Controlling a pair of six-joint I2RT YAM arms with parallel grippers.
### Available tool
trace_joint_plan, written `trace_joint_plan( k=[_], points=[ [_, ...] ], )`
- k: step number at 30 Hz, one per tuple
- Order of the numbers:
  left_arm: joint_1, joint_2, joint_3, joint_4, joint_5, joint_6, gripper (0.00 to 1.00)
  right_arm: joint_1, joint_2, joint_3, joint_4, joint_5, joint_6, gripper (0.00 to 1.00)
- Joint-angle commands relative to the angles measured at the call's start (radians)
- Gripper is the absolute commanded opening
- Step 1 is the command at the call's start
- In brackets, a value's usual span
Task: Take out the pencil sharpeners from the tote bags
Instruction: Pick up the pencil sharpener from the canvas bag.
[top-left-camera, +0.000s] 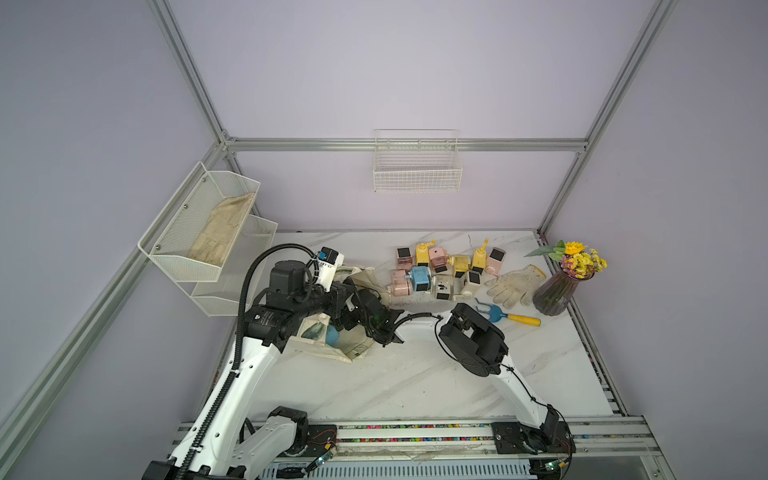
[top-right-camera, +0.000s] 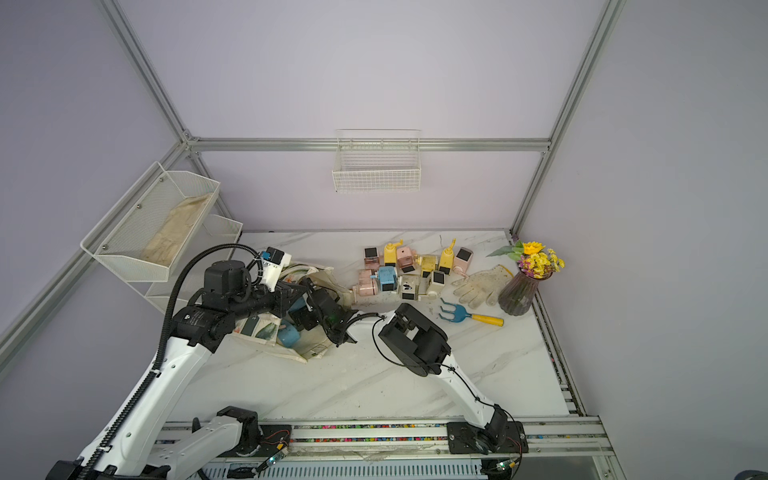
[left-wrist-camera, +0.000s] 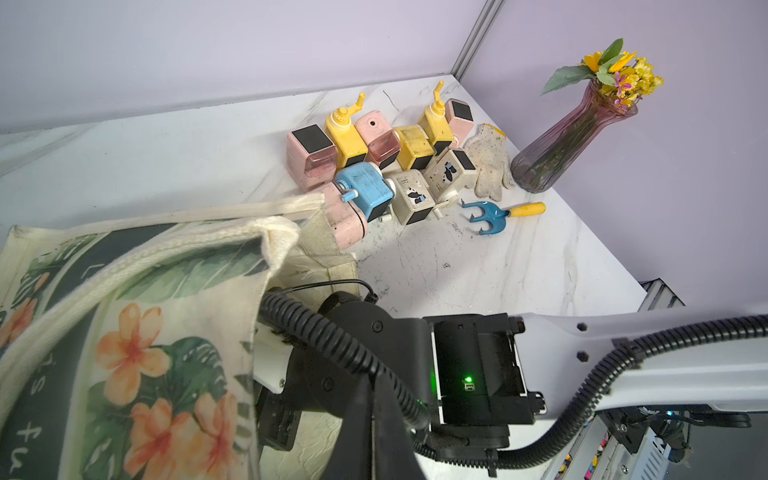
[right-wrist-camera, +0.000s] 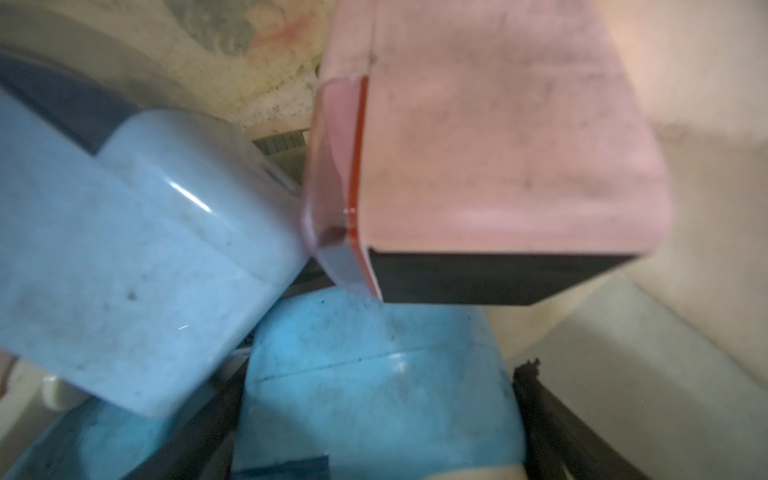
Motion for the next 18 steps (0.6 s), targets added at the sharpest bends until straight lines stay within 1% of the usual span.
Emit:
trace_joint_plan(
  k=[1, 8, 13, 18],
  points=[
    [0.002, 0.001, -0.015, 0.033, 0.012, -0.010, 0.06, 0.007, 0.026, -0.021, -0.072, -0.002, 0.007, 0.74],
    [0.002, 0.001, -0.017, 0.033, 0.009, -0.007, 0.06, 0.007, -0.113, -0.154, 0.026, -0.015, 0.051, 0.65],
    [0.002, 0.001, -0.017, 0.033, 0.011, -0.008, 0.06, 0.007, -0.232, -0.274, 0.106, -0.069, 0.113, 0.62],
    [0.002, -0.001, -0.017, 0.032, 0.009, -0.009, 0.07, 0.008, -0.294, -0.306, 0.091, -0.112, 0.174, 0.59]
  ],
)
